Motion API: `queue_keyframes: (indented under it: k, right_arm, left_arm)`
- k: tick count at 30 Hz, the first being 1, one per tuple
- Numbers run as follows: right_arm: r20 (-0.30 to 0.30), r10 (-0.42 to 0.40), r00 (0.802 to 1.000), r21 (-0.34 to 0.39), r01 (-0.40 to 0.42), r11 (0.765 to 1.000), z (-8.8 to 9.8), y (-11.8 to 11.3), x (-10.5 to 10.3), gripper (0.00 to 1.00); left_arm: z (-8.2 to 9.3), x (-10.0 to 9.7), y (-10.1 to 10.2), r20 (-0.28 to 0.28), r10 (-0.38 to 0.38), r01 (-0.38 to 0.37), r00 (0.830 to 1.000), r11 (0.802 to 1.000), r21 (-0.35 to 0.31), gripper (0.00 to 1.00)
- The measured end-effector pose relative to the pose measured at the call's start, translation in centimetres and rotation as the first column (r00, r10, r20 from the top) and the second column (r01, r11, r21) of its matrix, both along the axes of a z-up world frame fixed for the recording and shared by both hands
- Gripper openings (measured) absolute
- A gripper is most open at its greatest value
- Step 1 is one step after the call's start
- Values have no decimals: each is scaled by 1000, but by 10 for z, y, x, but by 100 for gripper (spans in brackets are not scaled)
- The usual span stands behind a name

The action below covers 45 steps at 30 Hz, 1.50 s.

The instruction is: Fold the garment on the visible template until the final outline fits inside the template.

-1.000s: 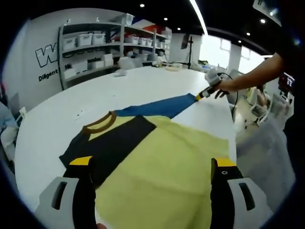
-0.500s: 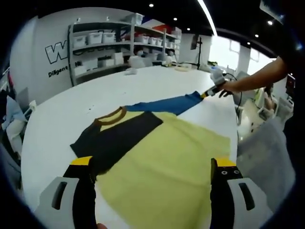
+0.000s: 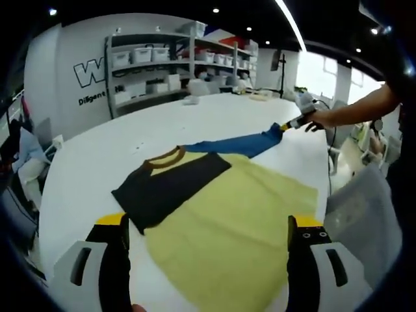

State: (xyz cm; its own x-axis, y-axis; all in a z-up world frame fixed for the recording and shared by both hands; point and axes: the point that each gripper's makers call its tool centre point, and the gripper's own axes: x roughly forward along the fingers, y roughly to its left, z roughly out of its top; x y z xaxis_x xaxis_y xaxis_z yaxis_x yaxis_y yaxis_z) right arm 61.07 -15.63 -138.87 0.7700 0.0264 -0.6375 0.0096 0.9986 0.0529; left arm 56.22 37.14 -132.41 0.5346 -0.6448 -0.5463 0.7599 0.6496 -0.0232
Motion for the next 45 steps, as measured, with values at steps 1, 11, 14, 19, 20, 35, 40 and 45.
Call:
queue_keyframes:
  k: [1,11,14,19,20,35,40,45]
  right_arm:
    - [11,5,1000,5,-5,1000,4,2,2,0]
    - [88,61,994,12,-63,998,38,27,17,0]
    - [100,65,993,9,-66,998,45,33,20,0]
    - [123,69,990,17,-71,997,62,44,26,0]
    - [129,69,989,18,-72,997,65,46,27,0]
    - [189,138,972,19,-144,989,132,121,41,0]
    - [202,173,964,2,-177,984,145,145,49,0]
    - [219,204,954,-3,-208,978,160,170,58,0]
  left_arm:
    - [-1,-1,2,1,10,-10,1000,1000,4,98]
    - [4,-11,4,7,48,-48,999,999,-17,98]
    - [5,-13,9,9,56,-55,998,998,-24,98]
    - [6,-17,12,14,59,-58,998,997,-46,97]
    - [5,-18,12,12,55,-54,998,997,-47,98]
    - [-4,-25,20,29,24,-22,999,997,-76,97]
    - [-3,-25,19,37,19,-15,999,996,-87,97]
    - [-2,-25,24,53,11,-7,999,996,-85,97]
